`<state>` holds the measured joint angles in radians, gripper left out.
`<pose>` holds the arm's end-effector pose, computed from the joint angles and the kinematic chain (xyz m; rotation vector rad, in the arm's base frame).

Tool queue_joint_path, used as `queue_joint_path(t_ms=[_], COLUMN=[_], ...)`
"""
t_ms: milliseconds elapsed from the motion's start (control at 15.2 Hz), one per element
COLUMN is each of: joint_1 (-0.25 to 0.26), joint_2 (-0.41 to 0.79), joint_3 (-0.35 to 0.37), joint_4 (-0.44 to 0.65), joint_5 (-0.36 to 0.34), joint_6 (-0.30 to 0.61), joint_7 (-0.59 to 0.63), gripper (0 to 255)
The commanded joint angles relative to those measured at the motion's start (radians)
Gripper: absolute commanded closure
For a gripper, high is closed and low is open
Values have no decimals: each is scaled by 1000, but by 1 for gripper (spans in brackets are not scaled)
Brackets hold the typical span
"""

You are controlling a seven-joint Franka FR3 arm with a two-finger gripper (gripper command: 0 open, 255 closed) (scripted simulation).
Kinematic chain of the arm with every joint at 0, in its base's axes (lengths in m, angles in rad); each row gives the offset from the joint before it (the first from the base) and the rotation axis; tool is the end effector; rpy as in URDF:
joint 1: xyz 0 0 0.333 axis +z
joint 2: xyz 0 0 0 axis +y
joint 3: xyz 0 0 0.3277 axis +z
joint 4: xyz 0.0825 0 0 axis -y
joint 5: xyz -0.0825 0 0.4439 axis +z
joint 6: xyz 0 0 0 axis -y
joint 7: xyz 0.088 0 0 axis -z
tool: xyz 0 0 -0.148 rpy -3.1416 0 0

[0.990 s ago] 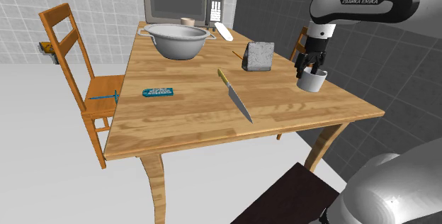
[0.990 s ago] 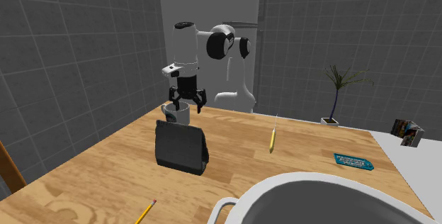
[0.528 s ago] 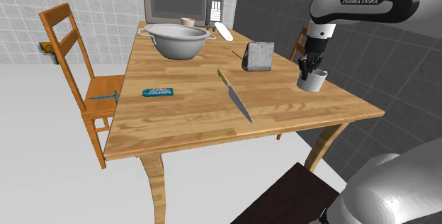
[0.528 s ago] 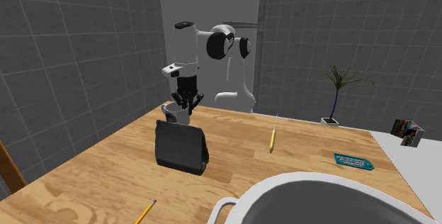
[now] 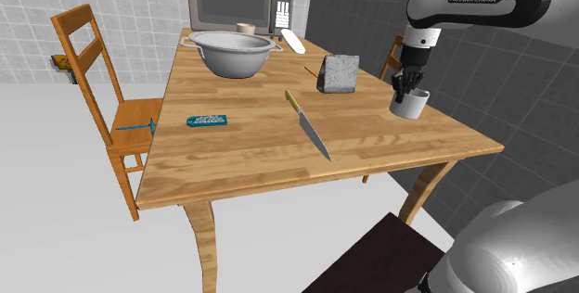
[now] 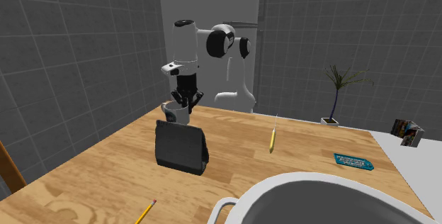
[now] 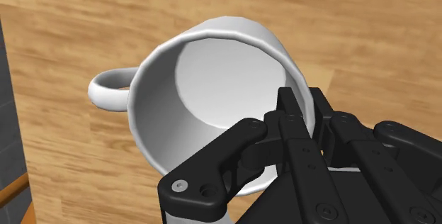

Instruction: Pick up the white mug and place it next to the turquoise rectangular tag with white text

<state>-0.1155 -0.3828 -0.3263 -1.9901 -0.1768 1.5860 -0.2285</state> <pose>0.4253 -0.2499 0.5727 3.0862 -0.2826 -0.0855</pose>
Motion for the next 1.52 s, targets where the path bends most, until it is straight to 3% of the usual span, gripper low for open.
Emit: queue_joint_path(t_ms=[0,1452], joint_1=[1,12], joint_2=[4,130], joint_3=[2,-1], joint_4=[26,453], joint_5=[2,32], joint_6=[-23,-325], joint_7=[-1,-50], gripper=[255,255])
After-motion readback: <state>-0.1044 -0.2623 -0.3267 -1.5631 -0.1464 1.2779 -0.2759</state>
